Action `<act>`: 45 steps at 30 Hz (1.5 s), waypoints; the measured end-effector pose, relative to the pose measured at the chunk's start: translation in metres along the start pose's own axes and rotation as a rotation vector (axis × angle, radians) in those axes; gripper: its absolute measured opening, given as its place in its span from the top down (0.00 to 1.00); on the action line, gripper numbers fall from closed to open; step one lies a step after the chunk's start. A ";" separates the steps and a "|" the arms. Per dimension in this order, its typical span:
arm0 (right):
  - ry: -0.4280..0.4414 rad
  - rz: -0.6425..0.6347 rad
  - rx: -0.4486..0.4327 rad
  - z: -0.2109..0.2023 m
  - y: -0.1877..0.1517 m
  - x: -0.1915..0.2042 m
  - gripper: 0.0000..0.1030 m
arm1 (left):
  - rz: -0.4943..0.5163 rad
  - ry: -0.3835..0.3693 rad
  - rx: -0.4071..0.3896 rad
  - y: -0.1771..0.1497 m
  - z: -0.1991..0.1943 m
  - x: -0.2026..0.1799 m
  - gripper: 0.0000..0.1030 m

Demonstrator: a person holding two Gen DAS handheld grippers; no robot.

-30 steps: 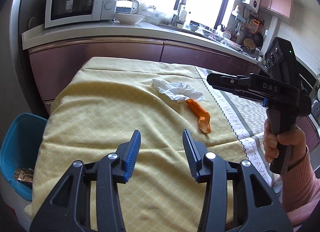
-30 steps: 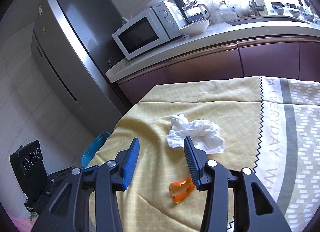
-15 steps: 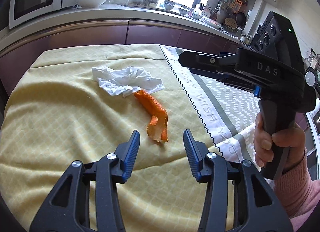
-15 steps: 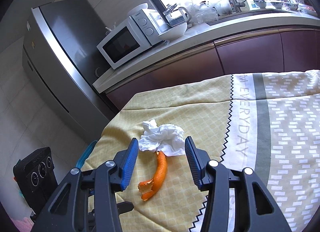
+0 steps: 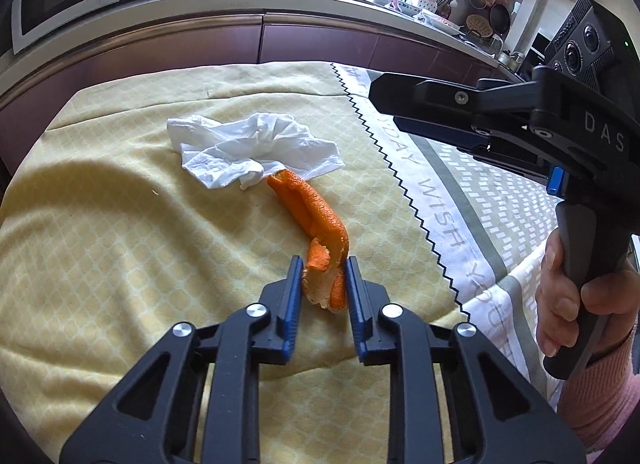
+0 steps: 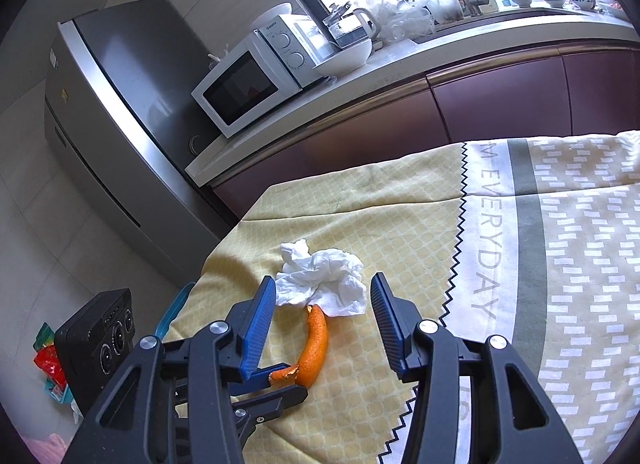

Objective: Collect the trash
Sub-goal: 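Grasp the orange peel with the left tool while the right tool grasps the white tissue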

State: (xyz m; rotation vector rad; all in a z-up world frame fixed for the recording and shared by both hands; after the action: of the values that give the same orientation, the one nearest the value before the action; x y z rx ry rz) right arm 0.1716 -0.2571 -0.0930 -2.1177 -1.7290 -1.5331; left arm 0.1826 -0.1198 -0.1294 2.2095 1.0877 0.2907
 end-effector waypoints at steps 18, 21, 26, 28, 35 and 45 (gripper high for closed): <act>-0.058 -0.012 0.051 0.031 0.002 0.002 0.50 | 0.000 0.052 -0.078 -0.031 -0.061 0.022 0.88; -0.090 -0.013 0.053 0.040 0.006 0.001 0.46 | -0.027 0.078 -0.079 -0.041 -0.071 0.036 0.88; -0.147 -0.008 0.074 0.059 0.011 -0.003 0.42 | -0.073 0.114 -0.091 -0.054 -0.087 0.058 0.88; -0.164 -0.016 0.088 0.067 0.010 -0.002 0.42 | -0.086 0.129 -0.097 -0.058 -0.092 0.065 0.88; -0.206 -0.059 0.112 0.086 0.004 0.010 0.42 | -0.122 0.159 -0.109 -0.070 -0.107 0.084 0.88; -0.310 -0.157 0.085 0.095 -0.002 0.019 0.60 | -0.144 0.194 -0.112 -0.082 -0.115 0.097 0.88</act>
State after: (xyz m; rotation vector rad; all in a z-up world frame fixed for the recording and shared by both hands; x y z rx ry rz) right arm 0.2314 -0.1906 -0.1313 -2.3260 -2.0592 -1.1818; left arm 0.1400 0.0439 -0.1015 2.0244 1.2956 0.4989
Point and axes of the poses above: each gripper's, at about its wrist camera, not at the fingertips, and z roughly the way its jaws point, x to its left, y to its top, the point moved 4 cm from there along z, roughly the way its jaws point, and after that the axes turned 13 degrees about z, right-handed, at the moved point
